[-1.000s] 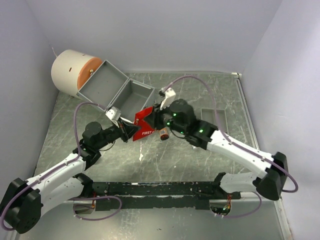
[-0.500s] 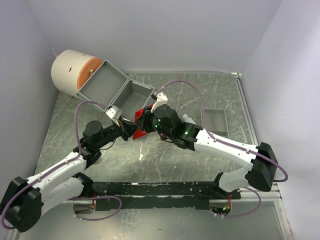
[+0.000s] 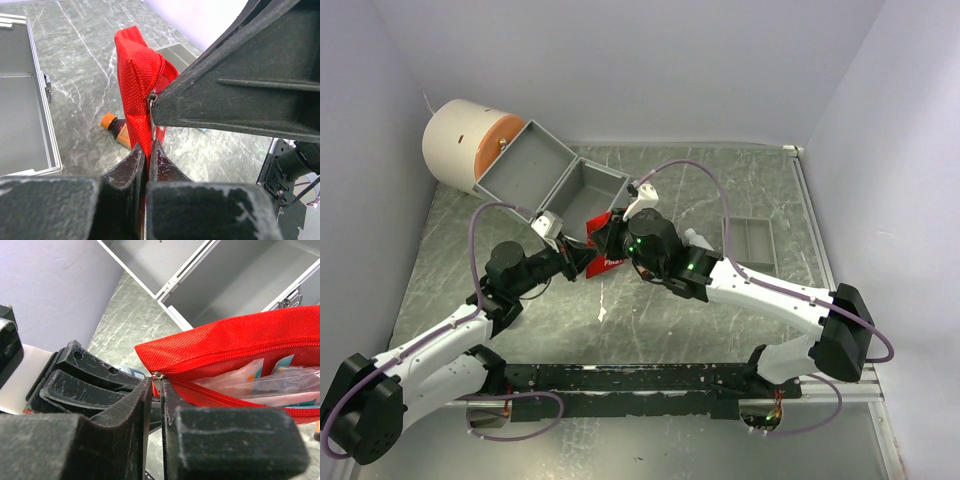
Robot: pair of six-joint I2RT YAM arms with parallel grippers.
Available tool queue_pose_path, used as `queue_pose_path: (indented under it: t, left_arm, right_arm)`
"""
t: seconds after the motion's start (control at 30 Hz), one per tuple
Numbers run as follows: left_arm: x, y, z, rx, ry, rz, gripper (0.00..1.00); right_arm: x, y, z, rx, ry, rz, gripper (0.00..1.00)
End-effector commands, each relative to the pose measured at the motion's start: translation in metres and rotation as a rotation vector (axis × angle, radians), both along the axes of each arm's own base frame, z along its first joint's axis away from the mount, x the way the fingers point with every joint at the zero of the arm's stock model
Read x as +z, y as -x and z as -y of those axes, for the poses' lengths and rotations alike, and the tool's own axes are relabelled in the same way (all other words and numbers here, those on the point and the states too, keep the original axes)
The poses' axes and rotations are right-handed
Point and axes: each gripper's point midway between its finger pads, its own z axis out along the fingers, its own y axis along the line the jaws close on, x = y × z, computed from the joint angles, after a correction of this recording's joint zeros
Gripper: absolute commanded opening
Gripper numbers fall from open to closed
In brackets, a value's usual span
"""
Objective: Organize the medicine kit
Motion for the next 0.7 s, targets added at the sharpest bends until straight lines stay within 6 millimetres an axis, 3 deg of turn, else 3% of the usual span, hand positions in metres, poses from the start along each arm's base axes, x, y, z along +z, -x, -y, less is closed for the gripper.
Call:
queue_pose_path:
  t: [0.0, 0.13, 0.23, 0.3, 0.67]
  left_arm:
    - [0.032, 0.002, 0.004, -0.019, 0.048, 0.097, 0.07]
    - [0.033, 0.002, 0.004, -0.014, 0.047, 0.099, 0.07]
    - [0.033, 0.002, 0.003, -0.012, 0.045, 0.102, 0.07]
    - [0.034, 0.002, 0.003, -0.013, 0.045, 0.107, 0.07]
    - [0.042, 0.007, 0.006, -0.039, 0.025, 0.131, 0.07]
  right_arm:
    - [0.004, -0.006, -0.002, -0.031, -0.030, 0.023, 0.11]
    - [0.002, -0.005, -0.002, -0.026, -0.021, 0.017, 0.09]
    - [-0.001, -0.003, -0.003, -0.012, -0.013, 0.004, 0.26]
    - [-0.004, -0.002, -0.004, -0.005, -0.012, -0.004, 0.32]
    - [-0.014, -0.002, -0.010, -0.013, -0.016, -0.060, 0.25]
